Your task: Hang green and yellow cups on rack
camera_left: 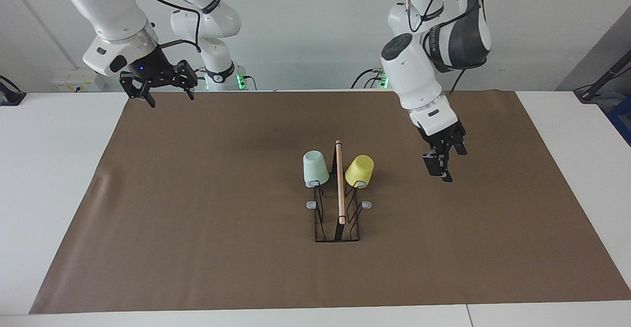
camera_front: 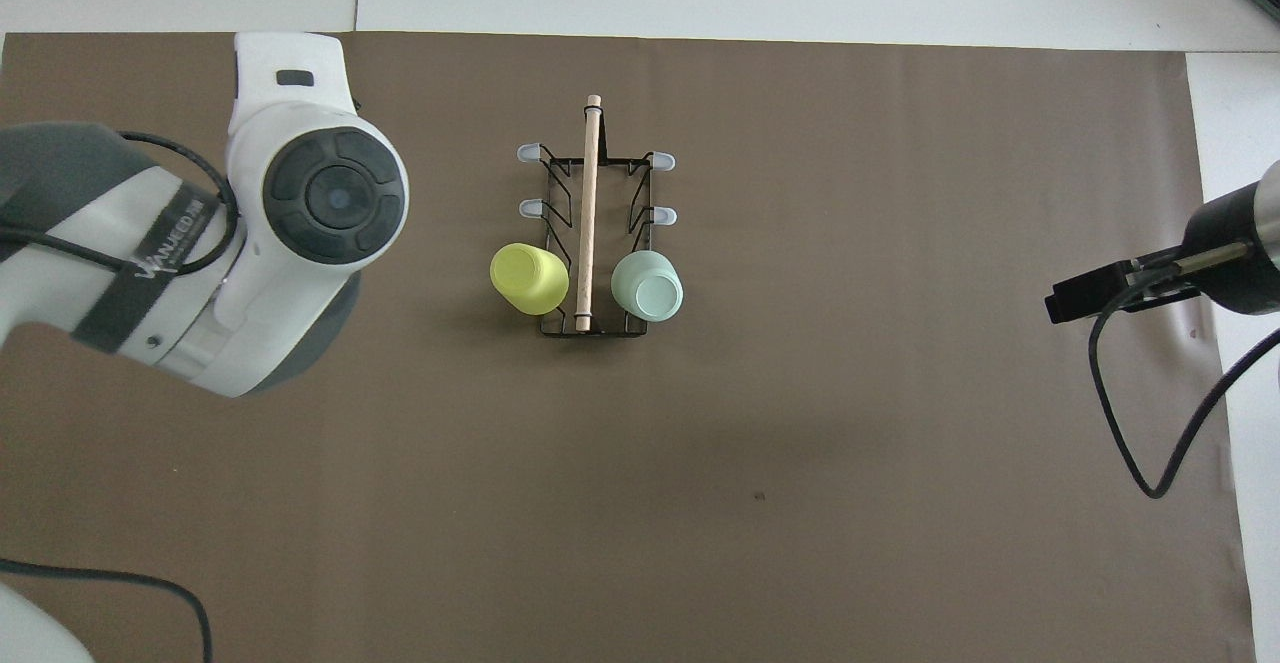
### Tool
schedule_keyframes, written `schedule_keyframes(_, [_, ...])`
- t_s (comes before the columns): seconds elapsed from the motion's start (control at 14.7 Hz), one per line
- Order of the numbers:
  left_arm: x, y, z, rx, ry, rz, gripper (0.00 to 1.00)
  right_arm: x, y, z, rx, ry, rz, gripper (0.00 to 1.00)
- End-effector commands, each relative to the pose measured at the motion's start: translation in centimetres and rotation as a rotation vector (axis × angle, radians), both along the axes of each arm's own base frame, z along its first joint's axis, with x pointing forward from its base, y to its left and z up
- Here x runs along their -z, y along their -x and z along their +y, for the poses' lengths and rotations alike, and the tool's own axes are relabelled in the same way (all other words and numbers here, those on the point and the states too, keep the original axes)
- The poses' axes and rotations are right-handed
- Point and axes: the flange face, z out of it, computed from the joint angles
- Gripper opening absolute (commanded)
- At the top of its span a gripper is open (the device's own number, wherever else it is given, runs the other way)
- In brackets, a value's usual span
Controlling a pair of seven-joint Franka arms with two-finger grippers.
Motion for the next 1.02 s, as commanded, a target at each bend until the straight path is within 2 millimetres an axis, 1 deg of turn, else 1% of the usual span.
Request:
schedule_keyframes(0.0, [-0.8,-0.8,4.3,0.091,0.078,0.053,1.0,-0.2,-0.4,-0.2,0.014,0.012,-0.007,1.0])
schedule_keyframes(0.07, [-1.3,-1.1,5.7,0.127,0.104,0.073,1.0,-0.2,-0.4,-0.2,0.014,0.012,-0.007,1.0])
schedule_keyframes(0.2, [-1.8,-1.9,10.4,0.181,0.132,0.114,1.0,-0.2,-0.4,-0.2,0.014,0.012,-0.007,1.0])
schedule_keyframes(0.27, [-1.9,-2.0,11.3,0.227,0.14,0.138,1.0,-0.2,-0.4,-0.2,0.014,0.012,-0.007,1.0])
schedule_keyframes(0.34, [-2.1,-2.0,12.7,0.27,0.146,0.16,1.0,-0.2,-0.4,-0.2,0.012,0.012,-0.007,1.0])
schedule_keyframes(0.48, [-2.3,-1.9,14.5,0.385,0.132,0.215,1.0,-0.2,-0.4,-0.2,0.012,0.012,-0.007,1.0])
schedule_keyframes(0.54, [-2.5,-1.7,14.7,0.452,0.137,0.239,1.0,-0.1,-0.4,-0.2,0.014,0.012,-0.006,1.0])
schedule_keyframes(0.61, [-2.6,-1.3,15.4,0.496,0.145,0.273,1.0,-0.2,-0.4,-0.2,0.012,0.012,-0.007,1.0])
schedule_keyframes(0.68, [-2.4,-1.0,15.4,0.561,0.143,0.322,1.0,-0.2,-0.4,-0.2,0.012,0.012,-0.007,1.0])
schedule_keyframes(0.75, [-2.6,-0.5,15.4,0.634,0.142,0.367,1.0,-0.2,-0.4,-0.2,0.012,0.012,-0.007,1.0])
schedule_keyframes(0.88, [-3.3,1.1,15.8,0.735,0.18,0.457,1.0,-0.2,-0.4,-0.2,0.012,0.012,-0.007,1.0])
schedule_keyframes(0.95, [-3.9,2.2,15.9,0.776,0.198,0.506,1.0,-0.2,-0.4,-0.2,0.012,0.012,-0.007,1.0])
